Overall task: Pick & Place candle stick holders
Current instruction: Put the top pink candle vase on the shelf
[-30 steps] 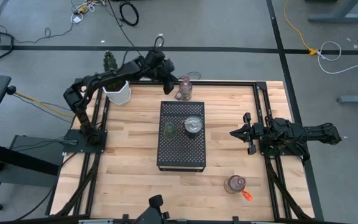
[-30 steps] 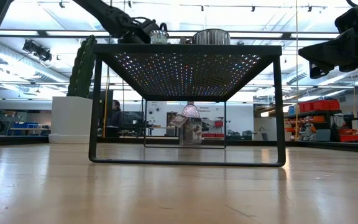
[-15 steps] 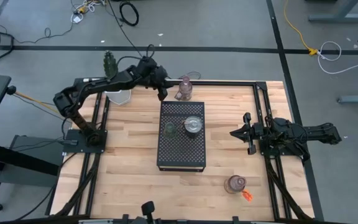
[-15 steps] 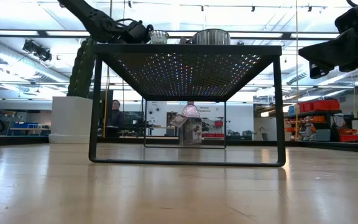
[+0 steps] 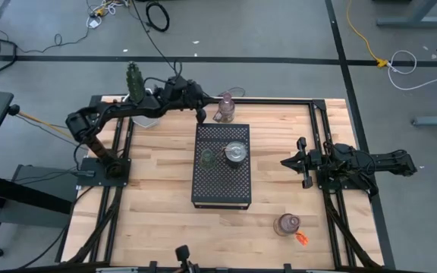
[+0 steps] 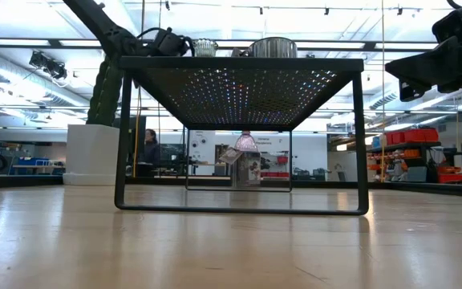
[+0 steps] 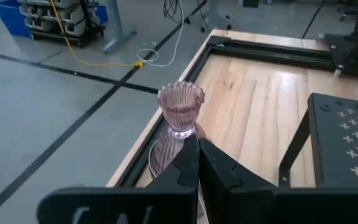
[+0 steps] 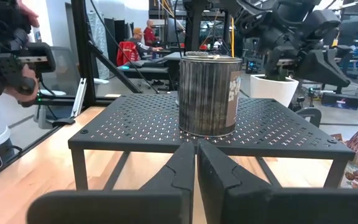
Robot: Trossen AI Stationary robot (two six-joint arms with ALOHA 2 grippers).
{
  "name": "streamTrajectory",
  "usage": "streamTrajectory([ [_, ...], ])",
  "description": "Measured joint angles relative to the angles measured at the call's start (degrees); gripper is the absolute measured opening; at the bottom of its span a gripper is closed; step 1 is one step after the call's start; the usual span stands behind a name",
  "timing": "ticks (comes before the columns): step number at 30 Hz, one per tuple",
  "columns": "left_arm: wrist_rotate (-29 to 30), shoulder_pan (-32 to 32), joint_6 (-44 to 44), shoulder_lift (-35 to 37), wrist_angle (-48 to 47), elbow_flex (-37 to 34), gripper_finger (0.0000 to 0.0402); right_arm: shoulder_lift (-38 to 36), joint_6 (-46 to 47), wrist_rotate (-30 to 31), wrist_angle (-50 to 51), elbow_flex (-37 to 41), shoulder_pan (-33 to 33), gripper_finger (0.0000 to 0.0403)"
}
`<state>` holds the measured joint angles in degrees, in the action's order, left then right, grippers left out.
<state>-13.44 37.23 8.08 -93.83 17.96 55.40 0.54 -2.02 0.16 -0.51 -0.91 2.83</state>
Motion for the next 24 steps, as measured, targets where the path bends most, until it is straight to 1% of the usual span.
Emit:
streamTrajectory([
  [8, 0.44, -2.49, 0.04, -1.02, 0.63, -0.14, 0.0025, 0.00, 0.00, 0.01, 0.00, 0.00, 0.00, 0.0023],
  [13, 0.33, -3.31, -0.01, -1.02, 0.56, -0.14, 0.0044, 0.00, 0.00, 0.01, 0.02, 0.00, 0.00, 0.0023],
  [18, 0.40, -3.38, -0.05, -1.02, 0.57, -0.14, 0.0084, 0.00, 0.00, 0.01, 0.00, 0.00, 0.00, 0.0023],
  [24, 0.17, -3.29, -0.62, -1.04, 0.07, -0.14, 0.0152, 0.00, 0.00, 0.00, 0.00, 0.00, 0.00, 0.0023],
])
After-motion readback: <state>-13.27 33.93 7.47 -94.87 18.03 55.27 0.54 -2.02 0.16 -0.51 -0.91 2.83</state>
